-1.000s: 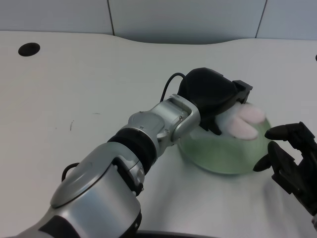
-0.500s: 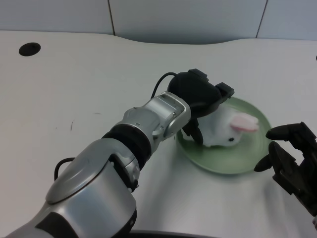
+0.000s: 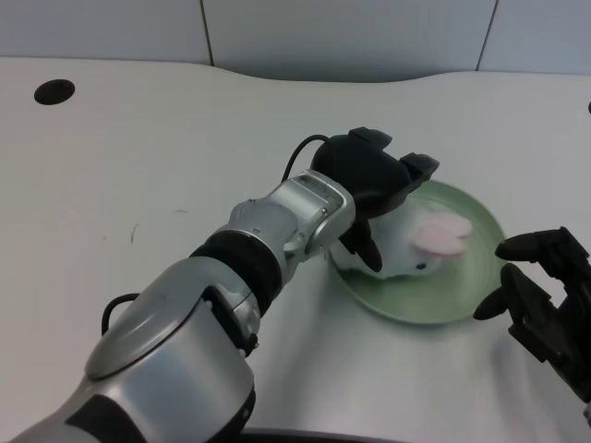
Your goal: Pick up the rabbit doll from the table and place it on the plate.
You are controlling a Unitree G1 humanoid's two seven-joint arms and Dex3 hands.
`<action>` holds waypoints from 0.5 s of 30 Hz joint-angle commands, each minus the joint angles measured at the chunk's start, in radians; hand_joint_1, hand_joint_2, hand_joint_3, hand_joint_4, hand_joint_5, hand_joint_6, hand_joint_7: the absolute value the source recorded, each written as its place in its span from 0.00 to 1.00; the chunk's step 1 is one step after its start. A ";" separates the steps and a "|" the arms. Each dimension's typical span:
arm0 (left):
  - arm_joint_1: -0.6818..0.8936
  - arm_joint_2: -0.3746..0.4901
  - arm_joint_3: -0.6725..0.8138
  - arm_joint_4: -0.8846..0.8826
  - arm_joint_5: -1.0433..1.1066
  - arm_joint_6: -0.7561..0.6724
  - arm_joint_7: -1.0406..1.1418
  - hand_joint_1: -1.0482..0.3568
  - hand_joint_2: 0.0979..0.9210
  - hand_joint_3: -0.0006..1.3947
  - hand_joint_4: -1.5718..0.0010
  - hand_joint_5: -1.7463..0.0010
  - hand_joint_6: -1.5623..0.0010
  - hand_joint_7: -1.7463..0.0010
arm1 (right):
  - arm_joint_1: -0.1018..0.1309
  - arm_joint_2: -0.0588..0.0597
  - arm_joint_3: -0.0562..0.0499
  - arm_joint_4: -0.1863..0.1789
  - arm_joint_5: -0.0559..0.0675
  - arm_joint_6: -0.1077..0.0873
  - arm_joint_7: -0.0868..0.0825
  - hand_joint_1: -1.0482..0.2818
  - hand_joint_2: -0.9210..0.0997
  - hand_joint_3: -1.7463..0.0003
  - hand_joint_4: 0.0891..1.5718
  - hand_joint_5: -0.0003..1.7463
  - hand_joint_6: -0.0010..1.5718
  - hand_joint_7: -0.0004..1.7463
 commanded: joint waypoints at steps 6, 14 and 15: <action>-0.002 0.057 0.107 -0.026 -0.101 -0.105 0.050 0.06 1.00 0.05 1.00 1.00 1.00 1.00 | -0.005 -0.003 -0.022 -0.007 0.027 0.028 -0.015 0.63 0.00 0.63 0.21 1.00 0.04 0.98; 0.034 0.156 0.242 -0.071 -0.242 -0.213 -0.021 0.05 1.00 0.11 1.00 1.00 0.99 0.99 | -0.020 -0.013 -0.033 0.008 0.031 0.030 -0.011 0.65 0.00 0.62 0.18 1.00 0.04 0.95; 0.048 0.175 0.263 -0.077 -0.265 -0.228 -0.042 0.06 1.00 0.11 1.00 1.00 0.98 0.99 | -0.022 -0.015 -0.034 0.009 0.030 0.032 -0.012 0.64 0.00 0.62 0.18 1.00 0.04 0.95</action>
